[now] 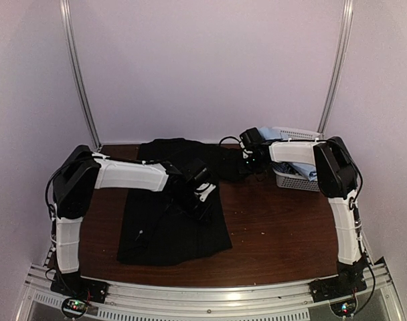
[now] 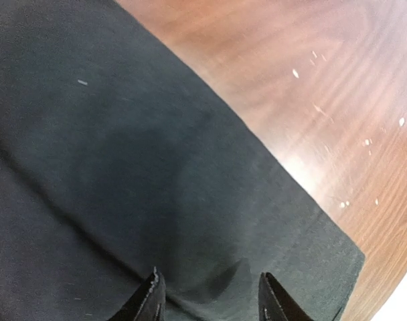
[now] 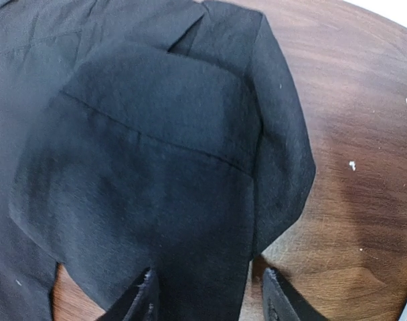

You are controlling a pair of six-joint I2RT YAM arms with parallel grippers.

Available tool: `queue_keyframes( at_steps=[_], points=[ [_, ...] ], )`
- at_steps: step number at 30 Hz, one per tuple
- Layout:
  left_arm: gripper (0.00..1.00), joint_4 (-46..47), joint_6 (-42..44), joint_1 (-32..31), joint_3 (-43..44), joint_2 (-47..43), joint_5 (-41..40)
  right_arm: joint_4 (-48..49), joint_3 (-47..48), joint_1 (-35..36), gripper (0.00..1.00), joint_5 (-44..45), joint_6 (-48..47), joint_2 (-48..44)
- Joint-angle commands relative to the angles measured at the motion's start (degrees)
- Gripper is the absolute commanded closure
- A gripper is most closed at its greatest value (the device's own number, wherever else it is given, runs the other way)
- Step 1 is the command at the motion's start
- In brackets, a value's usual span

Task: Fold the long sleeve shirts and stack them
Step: Move the 1/3-folded shirt to the center of the board, then pick up the sleeve from the center of the board.

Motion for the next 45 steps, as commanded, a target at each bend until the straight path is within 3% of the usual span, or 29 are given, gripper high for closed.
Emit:
queue_keyframes(
  at_steps=[1,4,8,17,23,26,35,45],
  points=[
    [0.51,1.7,-0.1,-1.5,-1.7,0.9,1.8,1.3,-1.9,0.1,0.42,-0.6,1.0,-1.9],
    [0.52,1.2,-0.2,-2.3,-2.9,0.9,1.8,1.7,-2.8,0.1,0.33,-0.4,1.1,-2.2],
    [0.52,0.4,0.1,-3.4,-4.2,0.8,2.9,2.2,-3.4,0.1,0.33,-1.0,1.4,-2.2],
    [0.53,0.3,-0.2,-5.0,-8.2,-1.4,5.4,3.5,-4.8,0.2,0.54,-3.5,2.3,-3.4],
    [0.52,-0.2,-0.7,-5.3,-8.1,-2.8,5.0,3.0,-5.4,0.3,0.82,-2.6,2.5,-6.0],
    [0.52,-1.2,-2.1,-5.0,-5.5,-3.3,3.1,1.8,-5.5,0.4,0.90,-0.2,2.3,-8.4],
    [0.50,0.2,-5.5,-0.7,0.6,-6.8,1.9,0.3,-6.4,0.5,0.98,4.1,0.3,-15.9],
    [0.50,8.0,-9.8,9.0,-3.4,-13.1,3.9,1.4,-3.5,4.8,0.99,-0.7,-0.8,-17.6]
  ],
)
